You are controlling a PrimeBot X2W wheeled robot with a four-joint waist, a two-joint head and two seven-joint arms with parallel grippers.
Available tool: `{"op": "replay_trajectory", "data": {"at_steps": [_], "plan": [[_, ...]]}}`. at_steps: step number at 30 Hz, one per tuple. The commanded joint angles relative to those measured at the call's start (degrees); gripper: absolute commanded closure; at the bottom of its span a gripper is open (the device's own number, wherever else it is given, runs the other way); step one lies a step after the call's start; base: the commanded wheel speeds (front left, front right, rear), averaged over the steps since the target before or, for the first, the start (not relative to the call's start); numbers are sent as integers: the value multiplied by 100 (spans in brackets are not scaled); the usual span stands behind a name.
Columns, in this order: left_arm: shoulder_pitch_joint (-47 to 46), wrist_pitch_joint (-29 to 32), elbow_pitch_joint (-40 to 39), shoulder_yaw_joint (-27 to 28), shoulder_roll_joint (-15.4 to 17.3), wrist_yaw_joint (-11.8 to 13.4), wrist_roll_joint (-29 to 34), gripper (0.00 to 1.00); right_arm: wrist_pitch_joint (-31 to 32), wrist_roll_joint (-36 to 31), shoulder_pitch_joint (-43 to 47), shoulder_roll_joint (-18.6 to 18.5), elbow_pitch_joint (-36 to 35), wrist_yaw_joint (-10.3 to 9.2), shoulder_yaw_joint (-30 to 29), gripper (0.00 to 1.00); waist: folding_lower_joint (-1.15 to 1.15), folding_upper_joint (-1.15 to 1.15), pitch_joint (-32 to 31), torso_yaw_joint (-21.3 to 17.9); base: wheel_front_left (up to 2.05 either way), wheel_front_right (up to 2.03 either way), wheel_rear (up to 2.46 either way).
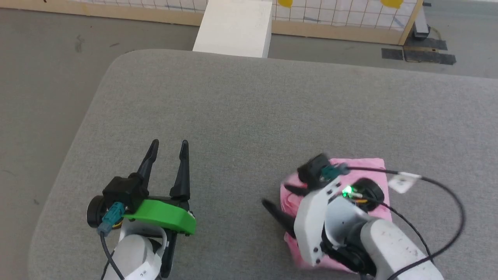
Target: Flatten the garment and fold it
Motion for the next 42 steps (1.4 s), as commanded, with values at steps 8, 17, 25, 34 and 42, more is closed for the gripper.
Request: {"op": "replay_trajectory", "data": {"at_steps": [8, 17, 25, 34, 42], "plan": [[110, -27, -6, 27, -17, 14, 26, 0, -1758, 546, 363, 277, -976, -8, -1372, 0, 0, 0, -233, -177, 0, 0, 0], [201, -27, -67, 51, -17, 12, 36, 0, -2296, 464, 1519, 412, -725, -8, -3447, 0, 0, 0, -309, -316, 0, 0, 0], [127, -27, -105, 34, -17, 5, 34, 0, -1944, 938, 1502, 415, 265, -8, -3483, 0, 0, 0, -171, -339, 0, 0, 0], [6, -27, -128, 4, -17, 8, 42, 0, -1097, 885, 971, 415, 1501, -8, -3229, 0, 0, 0, -16, -183, 0, 0, 0], [45, -27, -146, 66, -17, 44, 36, 0, -617, 316, 841, 415, 1376, -8, -3087, 100, 0, 0, -30, -237, 0, 0, 0]]}}
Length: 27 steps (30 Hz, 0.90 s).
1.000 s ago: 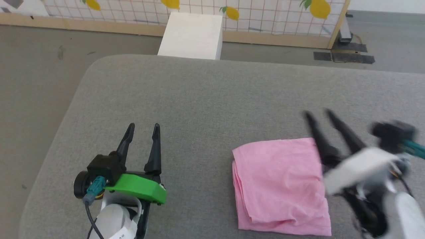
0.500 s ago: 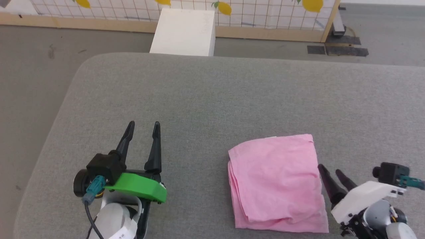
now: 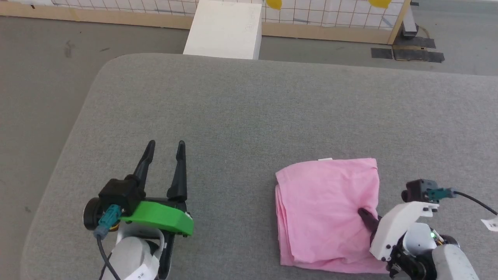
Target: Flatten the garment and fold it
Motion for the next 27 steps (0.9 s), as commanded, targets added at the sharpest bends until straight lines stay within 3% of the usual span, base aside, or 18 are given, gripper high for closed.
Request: {"op": "replay_trajectory", "data": {"at_steps": [1, 5, 11, 17, 22, 27], "plan": [[-29, -26, -32, 25, -15, 21, 39, 0, 33, -200, -62, 17, -91, -8, 61, 100, 0, 0, -2, -91, 0, 0, 0], [-1, -26, -85, 97, -15, 13, 107, 0, 214, -875, -271, -77, -460, -8, 473, 100, 0, 0, 33, -418, 0, 0, 0], [-72, -26, -191, 216, -15, -29, 241, 0, 285, -1722, -960, -825, -704, -8, 1652, 100, 0, 0, 199, -1212, 0, 0, 0], [-300, -26, -293, 214, -14, -84, 391, 0, -8, -2037, -1875, -1584, -319, -8, 2506, 100, 0, 0, 501, -2093, 0, 0, 0], [-539, -26, -381, 134, -2, -127, 510, 0, -447, -2200, -2470, -1963, 174, -8, 2615, 100, 0, 0, 842, -2569, 0, 0, 0], [-745, -26, -447, 7, 128, -160, 632, 0, -963, -2419, -2957, -2180, 759, -8, 2348, 100, 0, 0, 1299, -2880, 0, 0, 0]]}}
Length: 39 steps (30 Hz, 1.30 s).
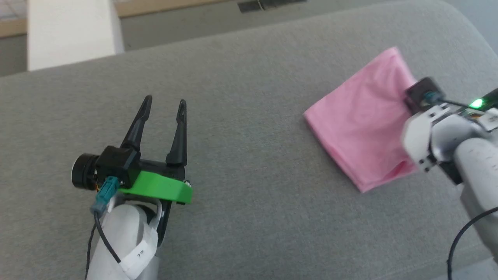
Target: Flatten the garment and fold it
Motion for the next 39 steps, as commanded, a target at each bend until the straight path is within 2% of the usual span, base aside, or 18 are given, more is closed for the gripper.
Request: {"op": "replay_trajectory", "data": {"at_steps": [1, 7, 16, 26, 31, 32, 33, 34, 39], "plan": [[-110, -22, -34, -28, 87, -22, 49, 0, -149, -90, -172, -35, 132, -11, -110, 100, 0, 0, 729, -572, 0, 0, 0], [-375, -22, -196, -161, 326, -39, 150, 0, -653, -576, -543, -298, 766, -11, -806, 100, 0, 0, 1304, -587, 0, 0, 0], [-600, 26, -445, -257, 683, -46, 265, 0, -1173, -1485, -856, -561, 1328, -11, -2377, 100, 0, 0, 1836, -355, 0, 0, 0], [-581, 135, -694, -284, 798, -13, 231, 0, -1568, -2203, -968, -476, 1470, -11, -3587, 100, 0, 0, 1979, -32, 0, 0, 0], [-546, 119, -685, -296, 786, 34, 199, 0, -1538, -2478, -1018, -383, 1603, -11, -4017, 100, 0, 0, 1917, 55, 0, 0, 0], [-539, 111, -663, -302, 774, 41, 188, 0, -1532, -2538, -1016, -368, 1632, -11, -4094, 87, 0, 0, 1880, 70, 0, 0, 0], [-528, 97, -625, -310, 752, 50, 171, 0, -1540, -2605, -1007, -354, 1671, -11, -4190, 38, 0, 0, 1817, 91, 0, 0, 0], [-516, 83, -586, -319, 729, 56, 152, 0, -1594, -2659, -990, -349, 1690, -11, -4249, 0, 0, 0, 1744, 112, 0, 0, 0], [-402, 5, -293, -361, 518, 91, 2, 0, -2220, -2642, -858, -353, 1867, -11, -4515, 0, 0, 0, 1173, 286, 0, 0, 0]]}}
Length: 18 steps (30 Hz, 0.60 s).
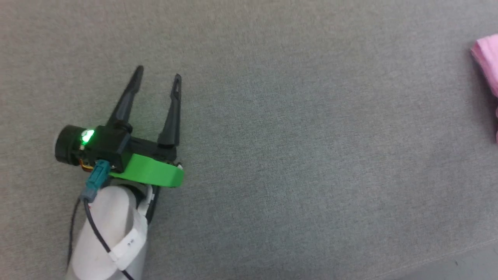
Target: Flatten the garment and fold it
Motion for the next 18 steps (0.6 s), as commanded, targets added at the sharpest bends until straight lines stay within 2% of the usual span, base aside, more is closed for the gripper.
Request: {"op": "replay_trajectory", "data": {"at_steps": [1, 6, 9, 13, 18], "plan": [[97, -51, 89, -7, -67, 52, -63, 0, -206, 92, 63, 12, 83, -11, -25, 0, -1, 0, -535, 200, 0, 0, 0], [354, -66, 246, 80, -285, 98, -239, 0, -918, 582, 325, 119, 265, -11, 244, 0, -1, 0, -1283, 467, 0, 0, 0], [527, -67, 285, 138, -376, 106, -309, 0, -1129, 1000, 588, 243, 148, -11, 425, 0, -1, 0, -1652, 656, 0, 0, 0], [752, -68, 339, 217, -475, 128, -374, 0, -1262, 1686, 1112, 478, -378, -11, 694, 0, -1, 0, -2066, 937, 0, 0, 0], [1004, -68, 408, 262, -556, 138, -437, 0, -1277, 2364, 2007, 910, -1495, -11, 935, 0, -1, 0, -2455, 1293, 0, 0, 0]]}}
